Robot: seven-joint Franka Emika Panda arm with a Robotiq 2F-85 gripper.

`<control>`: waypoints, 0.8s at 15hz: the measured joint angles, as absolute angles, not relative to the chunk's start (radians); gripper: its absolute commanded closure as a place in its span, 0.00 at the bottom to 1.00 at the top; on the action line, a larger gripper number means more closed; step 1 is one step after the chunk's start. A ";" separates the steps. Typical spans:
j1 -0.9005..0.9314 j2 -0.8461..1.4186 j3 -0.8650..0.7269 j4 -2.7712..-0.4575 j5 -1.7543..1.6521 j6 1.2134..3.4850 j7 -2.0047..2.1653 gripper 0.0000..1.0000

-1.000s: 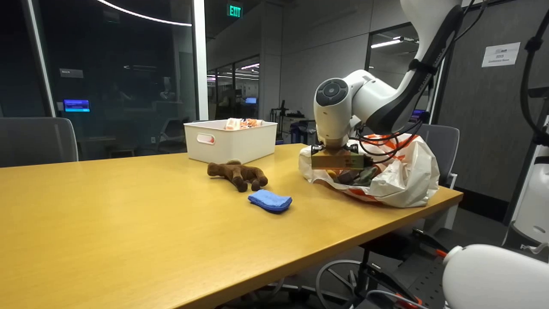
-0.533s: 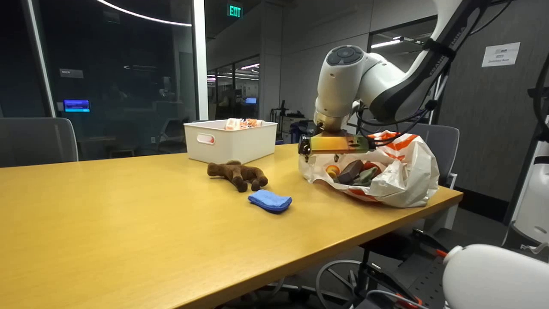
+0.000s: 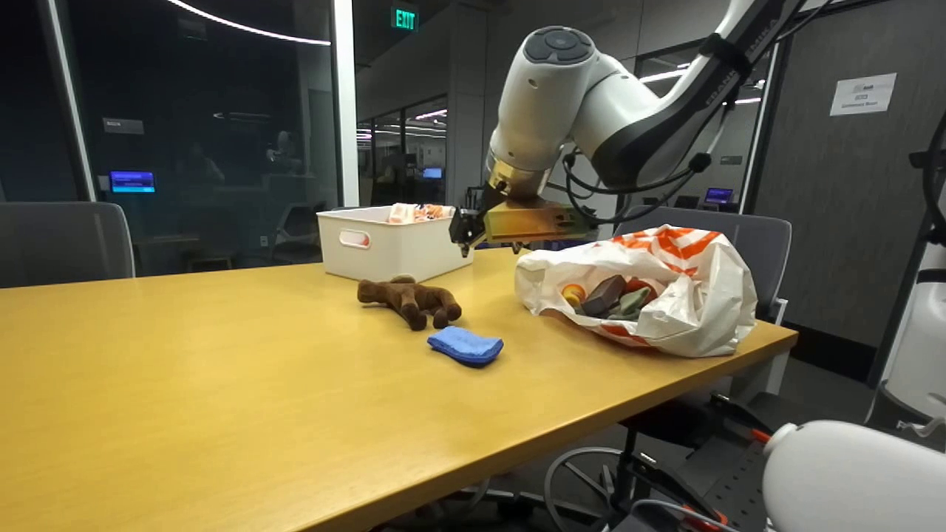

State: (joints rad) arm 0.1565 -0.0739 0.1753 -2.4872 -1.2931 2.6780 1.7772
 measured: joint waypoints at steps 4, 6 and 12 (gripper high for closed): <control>0.163 0.103 0.185 -2.319 -1.293 2.678 1.775 0.00; 0.160 0.204 0.180 -2.235 -1.291 2.678 1.763 0.00; 0.143 0.445 0.175 -2.040 -1.271 2.698 1.693 0.26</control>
